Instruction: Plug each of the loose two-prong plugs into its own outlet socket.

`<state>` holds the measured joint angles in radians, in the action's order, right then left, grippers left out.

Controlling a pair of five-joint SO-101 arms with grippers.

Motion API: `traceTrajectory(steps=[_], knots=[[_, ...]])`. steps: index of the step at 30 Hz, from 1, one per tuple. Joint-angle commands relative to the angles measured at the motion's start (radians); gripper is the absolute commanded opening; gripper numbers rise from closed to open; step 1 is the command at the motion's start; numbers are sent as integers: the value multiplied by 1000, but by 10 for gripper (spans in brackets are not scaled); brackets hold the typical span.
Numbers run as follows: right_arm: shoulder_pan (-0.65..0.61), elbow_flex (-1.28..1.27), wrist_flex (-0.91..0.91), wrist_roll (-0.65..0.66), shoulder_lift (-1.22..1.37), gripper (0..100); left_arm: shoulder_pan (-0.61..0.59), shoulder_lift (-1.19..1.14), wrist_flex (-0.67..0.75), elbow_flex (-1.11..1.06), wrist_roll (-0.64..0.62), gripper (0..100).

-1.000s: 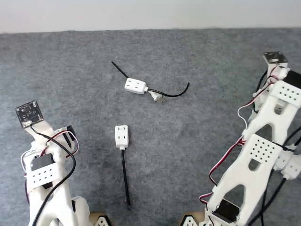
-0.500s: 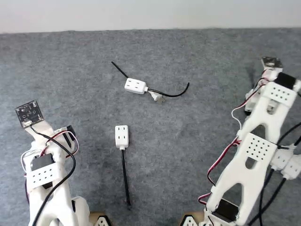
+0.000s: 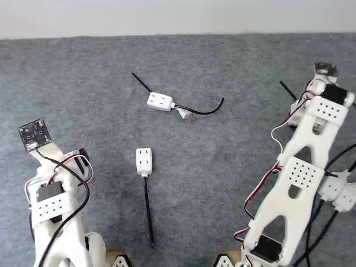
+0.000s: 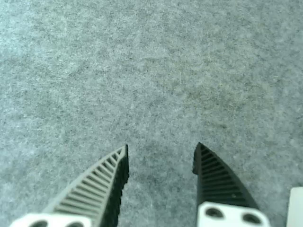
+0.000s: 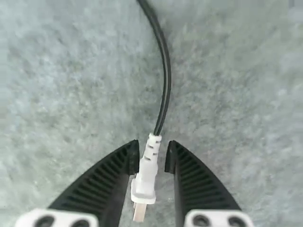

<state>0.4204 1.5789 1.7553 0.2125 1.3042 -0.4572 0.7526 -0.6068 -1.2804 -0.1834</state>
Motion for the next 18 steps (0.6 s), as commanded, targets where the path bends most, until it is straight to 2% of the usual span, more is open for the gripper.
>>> traceTrajectory(steps=[1, 4, 7, 18], knots=[[12, 89, 41, 15, -22, 104, 0, 14, 31, 12, 9, 210], [18, 89, 41, 9, -21, 98, 0, 14, 31, 12, 9, 210], [13, 71, 41, 8, -18, 9, 0, 14, 31, 12, 9, 210], [-25, 57, 44, 11, -16, 9, 0, 14, 32, 12, 9, 210]])
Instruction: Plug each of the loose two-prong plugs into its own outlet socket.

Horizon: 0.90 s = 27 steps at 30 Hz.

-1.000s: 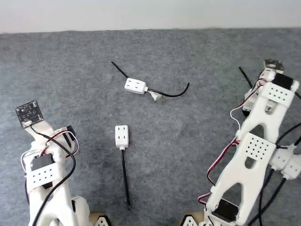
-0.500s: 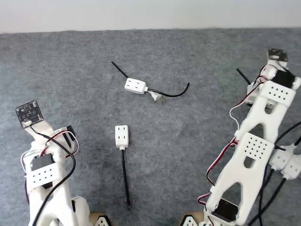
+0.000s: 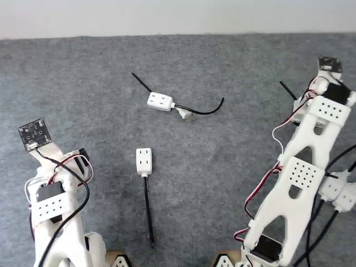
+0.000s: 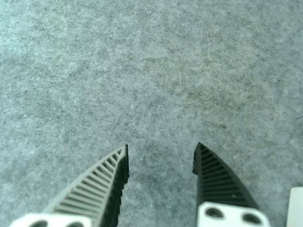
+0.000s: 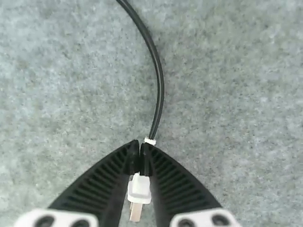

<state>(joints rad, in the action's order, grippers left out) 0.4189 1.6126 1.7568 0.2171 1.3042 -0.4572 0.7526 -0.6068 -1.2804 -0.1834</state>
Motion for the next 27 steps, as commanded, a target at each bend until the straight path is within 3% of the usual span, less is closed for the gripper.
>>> traceTrajectory(steps=[1, 20, 27], knots=[[-27, 9, 42, 6, -15, 9, 0, 14, 32, 12, 9, 210], [-18, -80, 48, 2, -30, 9, 2, 14, 32, 12, 9, 210], [-22, -344, 41, -25, -240, 8, 3, 14, 44, 12, 9, 210]])
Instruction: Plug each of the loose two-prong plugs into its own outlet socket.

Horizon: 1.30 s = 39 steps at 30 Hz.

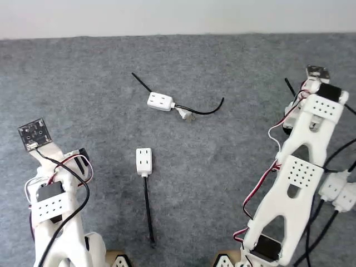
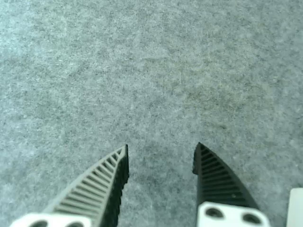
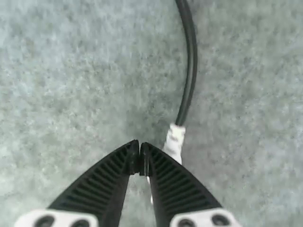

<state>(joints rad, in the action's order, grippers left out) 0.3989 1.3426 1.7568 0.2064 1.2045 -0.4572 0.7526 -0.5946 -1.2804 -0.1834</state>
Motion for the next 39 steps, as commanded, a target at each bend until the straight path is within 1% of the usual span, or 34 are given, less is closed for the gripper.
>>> traceTrajectory(steps=[1, 4, 9, 14, 18, 23, 27, 32, 35, 39], knots=[[-4, -104, 39, -11, -166, 8, 3, 14, 32, 12, 9, 210], [2, -133, 16, -8, -188, 8, 3, 14, 32, 12, 9, 210], [28, -133, -30, 18, -147, 8, 2, 14, 31, 12, 9, 210], [85, -133, -64, 52, -94, 9, 2, 14, 32, 5, 9, 210], [114, -133, -70, 69, -101, 9, 3, 14, 34, 5, 9, 210], [108, -133, -65, 69, -130, 9, 3, 14, 34, 5, 9, 210], [77, -133, -64, 69, -166, 9, 3, 14, 34, 5, 9, 210], [65, -132, -91, 72, -223, 9, 3, 14, 34, 5, 9, 210], [64, -132, -93, 110, -234, 12, 3, 14, 34, 5, 9, 210], [62, -135, -93, 127, -217, 16, 2, 14, 34, 5, 9, 210]])
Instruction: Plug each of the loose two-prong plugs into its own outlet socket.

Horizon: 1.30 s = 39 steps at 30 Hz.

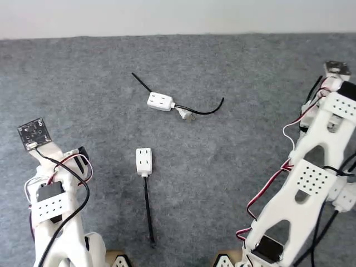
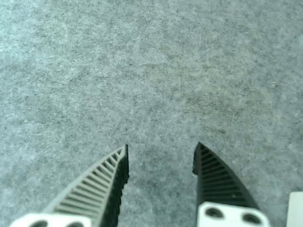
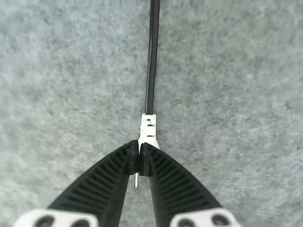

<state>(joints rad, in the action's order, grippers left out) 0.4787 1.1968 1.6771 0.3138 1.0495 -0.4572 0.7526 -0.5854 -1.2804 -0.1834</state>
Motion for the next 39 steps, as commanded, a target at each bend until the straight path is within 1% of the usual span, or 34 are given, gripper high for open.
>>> traceTrajectory(steps=[1, 6, 16, 21, 31, 34, 39], knots=[[-18, 11, -19, 20, -54, 27, 2, 14, 25, 5, 9, 210], [-19, 12, -50, 80, -16, 88, 0, 14, 25, 5, 9, 210], [-41, 8, -58, 84, 18, 91, 0, 14, 25, 5, 9, 210], [-39, 12, -93, 84, 67, 91, 0, 14, 25, 5, 9, 210], [-38, 12, -87, 84, 47, 91, 0, 14, 25, 5, 9, 210], [-38, 12, -84, 103, 54, 90, 0, 14, 25, 5, 9, 210], [-16, 11, -85, 103, 53, 87, 0, 14, 25, 5, 9, 210]])
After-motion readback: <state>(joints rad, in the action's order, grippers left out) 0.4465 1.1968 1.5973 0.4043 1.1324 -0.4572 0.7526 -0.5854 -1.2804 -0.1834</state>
